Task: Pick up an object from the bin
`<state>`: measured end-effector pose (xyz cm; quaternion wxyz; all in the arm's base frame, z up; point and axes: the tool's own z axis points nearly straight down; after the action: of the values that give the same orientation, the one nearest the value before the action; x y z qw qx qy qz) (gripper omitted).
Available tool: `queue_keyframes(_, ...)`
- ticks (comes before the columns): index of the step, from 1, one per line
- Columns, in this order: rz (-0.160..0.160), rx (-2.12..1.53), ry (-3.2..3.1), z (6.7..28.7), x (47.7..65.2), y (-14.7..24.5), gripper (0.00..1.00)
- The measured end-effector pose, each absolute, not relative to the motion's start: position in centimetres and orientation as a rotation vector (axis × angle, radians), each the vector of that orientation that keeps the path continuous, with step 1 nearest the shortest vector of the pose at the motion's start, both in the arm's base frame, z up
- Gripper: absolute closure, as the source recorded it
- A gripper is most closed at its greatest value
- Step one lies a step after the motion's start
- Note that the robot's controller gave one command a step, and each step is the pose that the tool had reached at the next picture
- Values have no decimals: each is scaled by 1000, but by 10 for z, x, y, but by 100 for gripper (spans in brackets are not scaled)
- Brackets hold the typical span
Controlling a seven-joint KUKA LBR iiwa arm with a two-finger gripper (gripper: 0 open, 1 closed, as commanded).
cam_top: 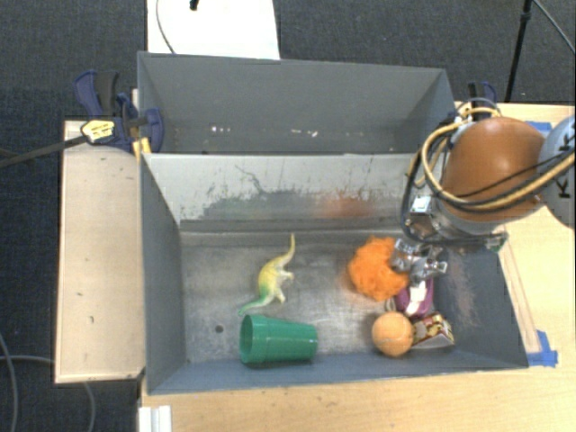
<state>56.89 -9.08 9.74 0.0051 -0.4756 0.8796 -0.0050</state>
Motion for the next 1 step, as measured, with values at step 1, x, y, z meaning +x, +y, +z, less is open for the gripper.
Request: queue_keyframes(1, -15, -1488, 2756, 97, 569, -91, 100)
